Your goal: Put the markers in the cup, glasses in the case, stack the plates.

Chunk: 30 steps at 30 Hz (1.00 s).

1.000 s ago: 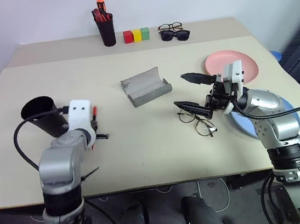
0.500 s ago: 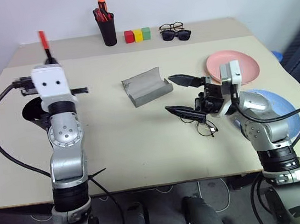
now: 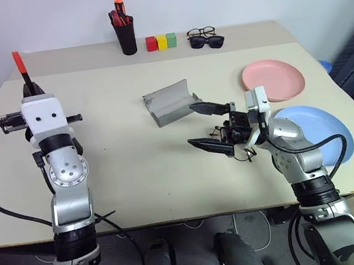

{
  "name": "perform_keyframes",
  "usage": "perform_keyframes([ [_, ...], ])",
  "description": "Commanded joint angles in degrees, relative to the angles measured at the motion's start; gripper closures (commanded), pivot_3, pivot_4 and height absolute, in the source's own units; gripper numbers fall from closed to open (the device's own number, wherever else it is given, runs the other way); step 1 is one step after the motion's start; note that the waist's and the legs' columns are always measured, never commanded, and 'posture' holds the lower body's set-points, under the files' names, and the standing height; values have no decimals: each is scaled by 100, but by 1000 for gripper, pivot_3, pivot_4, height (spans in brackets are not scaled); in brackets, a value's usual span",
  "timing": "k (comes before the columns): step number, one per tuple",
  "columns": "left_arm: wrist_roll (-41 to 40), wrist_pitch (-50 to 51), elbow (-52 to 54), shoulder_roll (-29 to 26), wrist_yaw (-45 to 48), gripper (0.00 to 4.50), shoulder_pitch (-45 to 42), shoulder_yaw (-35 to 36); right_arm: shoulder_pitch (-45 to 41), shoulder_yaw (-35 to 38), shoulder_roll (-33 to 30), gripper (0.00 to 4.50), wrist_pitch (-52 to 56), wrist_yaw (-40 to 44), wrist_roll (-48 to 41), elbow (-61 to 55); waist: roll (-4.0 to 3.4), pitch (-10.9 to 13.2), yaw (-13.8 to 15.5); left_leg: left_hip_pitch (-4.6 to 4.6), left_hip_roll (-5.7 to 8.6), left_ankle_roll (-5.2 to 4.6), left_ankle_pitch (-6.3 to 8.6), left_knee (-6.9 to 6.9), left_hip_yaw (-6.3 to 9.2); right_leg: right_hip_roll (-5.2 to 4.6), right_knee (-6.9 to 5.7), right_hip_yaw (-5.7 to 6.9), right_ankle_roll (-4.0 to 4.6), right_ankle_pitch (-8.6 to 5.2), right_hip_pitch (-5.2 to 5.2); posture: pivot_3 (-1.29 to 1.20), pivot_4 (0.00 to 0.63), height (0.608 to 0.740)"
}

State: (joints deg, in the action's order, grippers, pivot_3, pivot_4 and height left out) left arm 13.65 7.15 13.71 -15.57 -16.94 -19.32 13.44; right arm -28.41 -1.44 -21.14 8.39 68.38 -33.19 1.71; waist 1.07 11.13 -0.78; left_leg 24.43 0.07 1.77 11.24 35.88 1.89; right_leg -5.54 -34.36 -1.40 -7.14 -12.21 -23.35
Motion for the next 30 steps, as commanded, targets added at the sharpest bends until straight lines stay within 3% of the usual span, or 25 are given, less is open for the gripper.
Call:
perform_keyframes([
  [1, 79, -340, 40, -117, -64, 4462, 138, 213, -77, 80, 62, 0, -138, -6, 3, 13, 0, 0, 0, 0, 0, 0, 0, 0, 0, 0, -1, 0, 0, 0, 0, 0, 150, 740],
  [16, 196, -1526, -1398, -392, -453, 4462, -66, 208, -127, 108, 4, 0, 9, -244, -8, -160, 0, 0, 8, 0, 0, 0, 0, 0, 0, 0, -2, 1, -1, 1, -1, 0, 150, 740],
  [28, 233, -1771, -1577, -360, -532, 4462, -48, 189, -45, 87, -25, 0, -1, -261, 35, -156, 0, 0, 7, 0, 0, 1, 0, 0, 0, 0, -2, 1, -1, 1, -1, 0, 150, 740],
  [30, 236, -1838, -1587, -376, -493, 3596, -4, 170, -54, 89, -25, 0, 3, -265, 40, -151, 0, 0, 7, 0, 0, 1, 0, 0, -1, 0, -2, 1, -1, 1, -1, 0, 150, 740],
])
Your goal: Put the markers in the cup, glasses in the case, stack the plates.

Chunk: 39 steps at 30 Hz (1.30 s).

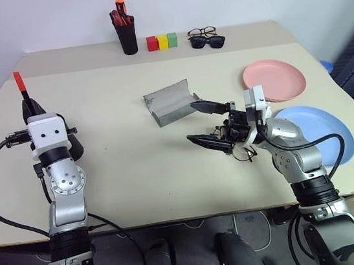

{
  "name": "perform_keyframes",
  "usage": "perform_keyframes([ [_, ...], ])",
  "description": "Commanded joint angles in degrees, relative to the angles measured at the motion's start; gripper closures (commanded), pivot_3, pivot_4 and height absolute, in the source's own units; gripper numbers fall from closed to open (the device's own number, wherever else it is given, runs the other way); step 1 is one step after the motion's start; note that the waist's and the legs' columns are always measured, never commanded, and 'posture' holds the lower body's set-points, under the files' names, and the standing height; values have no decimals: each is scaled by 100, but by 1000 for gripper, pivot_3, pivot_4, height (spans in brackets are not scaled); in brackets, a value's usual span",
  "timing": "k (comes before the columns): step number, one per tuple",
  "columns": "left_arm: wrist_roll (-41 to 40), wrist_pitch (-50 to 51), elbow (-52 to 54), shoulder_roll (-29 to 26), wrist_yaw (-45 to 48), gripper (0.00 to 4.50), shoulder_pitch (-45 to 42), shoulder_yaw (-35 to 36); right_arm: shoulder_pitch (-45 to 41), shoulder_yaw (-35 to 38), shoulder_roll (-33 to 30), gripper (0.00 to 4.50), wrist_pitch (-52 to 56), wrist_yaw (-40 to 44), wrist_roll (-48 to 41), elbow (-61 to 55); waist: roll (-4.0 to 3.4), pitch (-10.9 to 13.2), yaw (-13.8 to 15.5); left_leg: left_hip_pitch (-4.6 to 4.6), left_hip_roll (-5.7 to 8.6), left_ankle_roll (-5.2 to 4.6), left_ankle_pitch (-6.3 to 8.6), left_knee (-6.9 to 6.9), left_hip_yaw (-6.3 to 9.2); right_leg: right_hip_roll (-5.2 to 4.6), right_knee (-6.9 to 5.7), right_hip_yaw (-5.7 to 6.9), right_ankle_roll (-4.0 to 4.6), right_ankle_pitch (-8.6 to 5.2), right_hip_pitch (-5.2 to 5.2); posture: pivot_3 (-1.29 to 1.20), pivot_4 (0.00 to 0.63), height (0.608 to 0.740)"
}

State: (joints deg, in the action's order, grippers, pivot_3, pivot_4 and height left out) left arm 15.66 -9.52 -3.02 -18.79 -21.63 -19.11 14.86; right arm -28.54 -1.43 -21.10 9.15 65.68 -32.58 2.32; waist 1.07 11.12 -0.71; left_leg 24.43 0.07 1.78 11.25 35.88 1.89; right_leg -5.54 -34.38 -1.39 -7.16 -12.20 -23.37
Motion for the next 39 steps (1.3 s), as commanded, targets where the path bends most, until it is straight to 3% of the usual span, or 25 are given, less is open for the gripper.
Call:
perform_keyframes([
  [1, -2, -192, 96, -29, -16, 3218, 1, 36, -50, 91, -32, 0, -65, 0, -21, -215, 0, 0, 0, 0, 0, 0, 0, 0, 0, 0, 0, 0, 0, 0, 0, 0, 150, 740],
  [6, -174, -466, 265, 84, 119, 719, 136, -4, -66, 138, -74, 0, -69, 2, -4, -182, 0, 0, 0, 0, 0, 0, 0, 0, 0, 0, 0, 0, 0, 0, 0, 0, 150, 740],
  [8, -339, -540, 438, 140, 293, 719, 138, -52, -68, 156, -98, 0, -75, -10, 8, -177, 0, 0, 3, 0, 0, 0, 0, 0, 0, 0, 0, 0, 1, 0, 0, 0, 150, 740],
  [10, -662, 94, 952, 305, 633, 719, 14, -155, -42, 197, -145, 0, -68, -61, 25, -201, 0, 0, 10, 1, 0, 0, 0, 0, 0, -1, 1, 0, 3, -2, 0, 0, 150, 740],
  [12, -1035, 1483, 1617, 283, 1437, 719, -221, -527, 52, 253, -247, 0, -42, -135, 60, -264, 1, 0, 30, 3, 0, 0, 0, 2, 0, -1, 3, 0, 8, -4, 2, 0, 150, 740],
  [15, -2121, 3718, 1975, -497, 3737, 719, -864, -1421, 364, 296, -544, 0, 62, -394, 284, -408, 3, 0, 51, 5, 0, 1, 0, 7, 1, 0, 1, 5, 17, -10, 4, 0, 150, 740],
  [19, -3081, 4695, 1428, -636, 4974, 719, -1567, -1664, 1024, 485, -986, 0, 250, -855, 554, -806, -1, -1, -6, 5, 1, -1, 1, 1, -3, -1, 15, 3, 18, -11, 7, 0, 150, 740],
  [22, -3072, 4731, 717, -866, 5807, 719, -2080, -2099, 1556, 839, -1266, 0, 502, -1196, 495, -1234, -6, 2, -36, 3, 0, -4, 1, -7, -1, 0, 2, 3, 13, -15, -6, 0, 150, 740],
  [26, -2620, 4044, -828, -945, 6635, 719, -2875, -2702, 2319, 1423, -1555, 0, 713, -1588, 432, -1784, -6, 2, -1, -1, -2, -4, 0, -9, 1, 3, -8, 1, 14, -17, -8, 0, 150, 740],
  [32, -1954, 2898, -3520, -420, 7045, 719, -4274, -3069, 3432, 2282, -1603, 0, 909, -1915, 134, -2688, 3, 7, 52, 21, 0, -10, 4, 8, -1, -2, 20, 1, 13, -16, -3, 0, 150, 740],
  [39, -1483, 2142, -5473, 187, 7430, 719, -5111, -3115, 4076, 3081, -1679, 0, 905, -1877, -247, -3034, 4, 7, 112, 37, 2, -20, 11, 15, -2, -3, 26, 2, 11, -16, -13, 0, 150, 740],
])
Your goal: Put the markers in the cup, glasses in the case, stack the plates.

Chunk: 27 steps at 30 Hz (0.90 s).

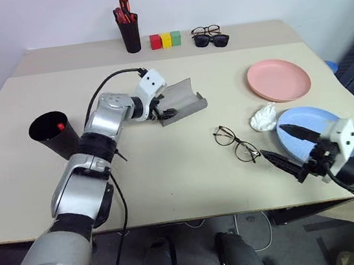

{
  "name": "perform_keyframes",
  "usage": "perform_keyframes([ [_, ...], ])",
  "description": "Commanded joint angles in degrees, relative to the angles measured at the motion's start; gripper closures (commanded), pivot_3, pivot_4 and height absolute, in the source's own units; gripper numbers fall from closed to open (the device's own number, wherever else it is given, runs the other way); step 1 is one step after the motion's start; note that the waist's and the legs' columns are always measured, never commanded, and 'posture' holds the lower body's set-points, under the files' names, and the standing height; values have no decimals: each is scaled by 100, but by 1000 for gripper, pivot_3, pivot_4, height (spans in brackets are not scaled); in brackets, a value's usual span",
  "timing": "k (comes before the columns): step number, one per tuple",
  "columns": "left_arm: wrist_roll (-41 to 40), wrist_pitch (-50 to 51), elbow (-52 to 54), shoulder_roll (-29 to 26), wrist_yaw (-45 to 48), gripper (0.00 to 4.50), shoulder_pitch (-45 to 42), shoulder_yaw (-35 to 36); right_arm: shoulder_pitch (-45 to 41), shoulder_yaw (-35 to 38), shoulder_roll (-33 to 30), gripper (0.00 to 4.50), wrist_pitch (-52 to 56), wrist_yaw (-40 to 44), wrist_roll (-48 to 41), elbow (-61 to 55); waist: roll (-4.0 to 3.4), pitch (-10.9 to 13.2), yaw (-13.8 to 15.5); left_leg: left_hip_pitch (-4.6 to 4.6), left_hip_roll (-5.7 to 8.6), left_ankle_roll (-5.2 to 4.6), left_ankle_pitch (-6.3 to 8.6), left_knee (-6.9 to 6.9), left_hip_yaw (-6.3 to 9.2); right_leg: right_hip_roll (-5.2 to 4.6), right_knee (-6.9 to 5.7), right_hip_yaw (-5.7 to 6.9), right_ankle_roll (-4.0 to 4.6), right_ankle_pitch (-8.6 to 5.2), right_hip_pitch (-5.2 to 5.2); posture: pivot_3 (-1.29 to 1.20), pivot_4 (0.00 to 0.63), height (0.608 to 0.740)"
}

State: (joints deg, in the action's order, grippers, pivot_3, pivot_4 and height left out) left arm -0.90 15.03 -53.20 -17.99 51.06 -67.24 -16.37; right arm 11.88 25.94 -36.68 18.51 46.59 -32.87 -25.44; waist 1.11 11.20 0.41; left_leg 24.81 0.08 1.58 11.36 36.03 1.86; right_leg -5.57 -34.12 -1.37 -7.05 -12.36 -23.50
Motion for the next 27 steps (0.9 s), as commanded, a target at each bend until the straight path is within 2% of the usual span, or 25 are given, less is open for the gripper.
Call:
perform_keyframes([
  [1, 232, -402, -634, 188, 205, 719, -360, -4, 17, 396, -166, 0, -40, 61, -247, -245, 0, 0, 1, 0, 0, 0, 0, 1, 0, 0, -1, 1, 0, 0, -1, 0, 150, 740],
  [12, 710, -626, -1433, 630, 286, 719, -503, 30, -403, 360, -480, 0, 117, 126, -517, -243, 3, 2, 31, 4, 0, 0, 0, 2, 1, 0, 0, 2, -1, 0, 0, 0, 150, 740],
  [15, 805, -571, -1549, 714, 191, 1572, -500, 45, -458, 323, -508, 0, 137, 129, -525, -227, 3, 2, 33, 5, 0, 0, 0, 5, 2, 0, 0, 2, -1, 1, 0, 0, 150, 740],
  [16, 830, -594, -1570, 737, 166, 2017, -495, 49, -493, 305, -520, 0, 143, 128, -522, -211, 3, 2, 32, 5, 0, 0, 0, 5, 2, 0, -1, 2, -1, 1, 1, 0, 150, 740],
  [20, 893, -639, -1589, 786, 142, 4259, -491, 88, -561, 260, -527, 0, 157, 122, -507, -186, 2, 1, 31, 5, 0, 0, 0, 5, 2, 0, -2, 2, -2, 1, 1, 0, 150, 740],
  [21, 912, -660, -1583, 787, 148, 4447, -488, 89, -575, 242, -520, 0, 154, 123, -492, -177, 2, 1, 32, 5, 0, -1, 0, 5, 2, 0, -2, 2, -2, 1, 1, 0, 150, 740],
  [27, 955, -784, -1264, 621, 868, 4447, -348, 20, -618, 122, -475, 0, 99, 104, -412, -140, 2, 1, 31, 5, 0, 0, 0, 6, 2, 0, -3, 2, -2, 2, 1, 0, 150, 740],
])
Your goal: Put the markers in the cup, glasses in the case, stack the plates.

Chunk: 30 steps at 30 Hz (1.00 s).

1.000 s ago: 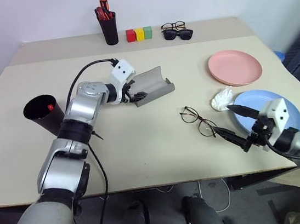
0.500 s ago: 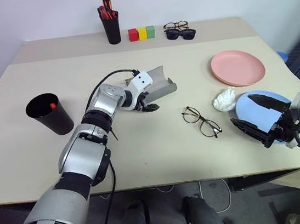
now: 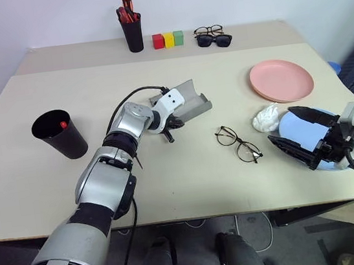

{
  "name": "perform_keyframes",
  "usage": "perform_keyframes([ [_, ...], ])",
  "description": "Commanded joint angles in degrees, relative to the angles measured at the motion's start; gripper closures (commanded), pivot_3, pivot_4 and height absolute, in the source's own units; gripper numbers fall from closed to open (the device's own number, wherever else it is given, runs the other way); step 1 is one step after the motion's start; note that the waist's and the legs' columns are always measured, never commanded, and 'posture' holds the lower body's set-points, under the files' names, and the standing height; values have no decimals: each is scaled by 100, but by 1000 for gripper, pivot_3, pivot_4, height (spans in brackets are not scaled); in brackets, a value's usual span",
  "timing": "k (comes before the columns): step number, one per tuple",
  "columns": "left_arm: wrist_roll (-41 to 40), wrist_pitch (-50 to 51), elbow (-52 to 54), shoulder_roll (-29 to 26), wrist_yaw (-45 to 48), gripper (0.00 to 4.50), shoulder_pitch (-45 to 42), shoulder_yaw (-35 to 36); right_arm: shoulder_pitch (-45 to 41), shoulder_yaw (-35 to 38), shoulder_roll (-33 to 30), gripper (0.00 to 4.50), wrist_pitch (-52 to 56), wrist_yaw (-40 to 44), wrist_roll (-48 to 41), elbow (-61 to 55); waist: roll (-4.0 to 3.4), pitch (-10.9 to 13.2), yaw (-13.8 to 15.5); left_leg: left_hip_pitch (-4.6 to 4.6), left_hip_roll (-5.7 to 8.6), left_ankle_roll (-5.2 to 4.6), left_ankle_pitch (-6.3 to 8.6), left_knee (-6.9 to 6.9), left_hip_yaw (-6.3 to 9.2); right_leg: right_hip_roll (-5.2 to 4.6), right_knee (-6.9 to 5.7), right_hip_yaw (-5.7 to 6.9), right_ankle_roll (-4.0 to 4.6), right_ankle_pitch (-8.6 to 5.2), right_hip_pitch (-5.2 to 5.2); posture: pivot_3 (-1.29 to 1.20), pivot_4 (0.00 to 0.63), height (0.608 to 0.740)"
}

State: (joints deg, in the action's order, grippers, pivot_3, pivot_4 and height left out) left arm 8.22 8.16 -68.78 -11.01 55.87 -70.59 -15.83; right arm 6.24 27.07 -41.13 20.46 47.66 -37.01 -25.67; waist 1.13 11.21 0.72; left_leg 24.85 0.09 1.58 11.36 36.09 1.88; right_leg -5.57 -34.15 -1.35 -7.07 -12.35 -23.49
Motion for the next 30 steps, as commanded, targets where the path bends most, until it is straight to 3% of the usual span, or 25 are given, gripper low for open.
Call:
perform_keyframes([
  [1, 68, -135, 398, -127, 540, 4447, 55, -82, -49, -1, -18, 0, -111, 2, 12, -112, 0, 0, -1, 0, 0, 0, 0, 0, 0, 0, 0, 0, 0, 0, 0, 0, 150, 740],
  [5, 88, -125, 1377, -432, 1301, 4447, 610, -309, -26, -46, 25, 0, -187, 43, 66, -47, -2, -1, -13, 0, 0, 0, 0, -1, 0, 0, -3, 0, 1, 0, 0, 0, 150, 740],
  [9, -65, 623, 3253, -877, 1817, 4447, 1535, -398, 48, -84, 59, 0, -266, 75, 101, -20, -5, -3, -16, -2, -2, 0, 0, -1, 1, 0, -7, -1, 2, 0, 0, 0, 150, 740],
  [13, -236, 1556, 5165, -1375, 1962, 4447, 2463, -424, 89, -152, 112, 0, -344, 58, 150, -6, -7, -4, -38, -5, -4, 0, 0, -1, 1, 0, -11, -3, 3, 0, 0, 0, 150, 740],
  [18, -426, 2197, 6538, -1898, 2042, 4447, 3120, -454, 107, -245, 189, 0, -389, 22, 200, -22, -9, -5, -36, -17, -5, 0, 0, 1, 1, 0, -14, -3, 5, -1, 8, 0, 150, 740],
  [22, -475, 2255, 6739, -2067, 1946, 4447, 3172, -515, 71, -317, 201, 0, -395, 27, 222, 13, -10, -6, -20, -19, -5, 0, 0, 2, 1, 0, -14, -3, 6, -1, 10, 0, 150, 740],
  [30, -353, 1733, 5995, -1641, 1625, 4447, 2662, -887, -38, -392, 187, 0, -420, 57, 266, 123, -9, -6, 6, -18, -4, -1, 0, 7, 0, -1, -10, -3, 5, -1, 15, 0, 150, 740],
])
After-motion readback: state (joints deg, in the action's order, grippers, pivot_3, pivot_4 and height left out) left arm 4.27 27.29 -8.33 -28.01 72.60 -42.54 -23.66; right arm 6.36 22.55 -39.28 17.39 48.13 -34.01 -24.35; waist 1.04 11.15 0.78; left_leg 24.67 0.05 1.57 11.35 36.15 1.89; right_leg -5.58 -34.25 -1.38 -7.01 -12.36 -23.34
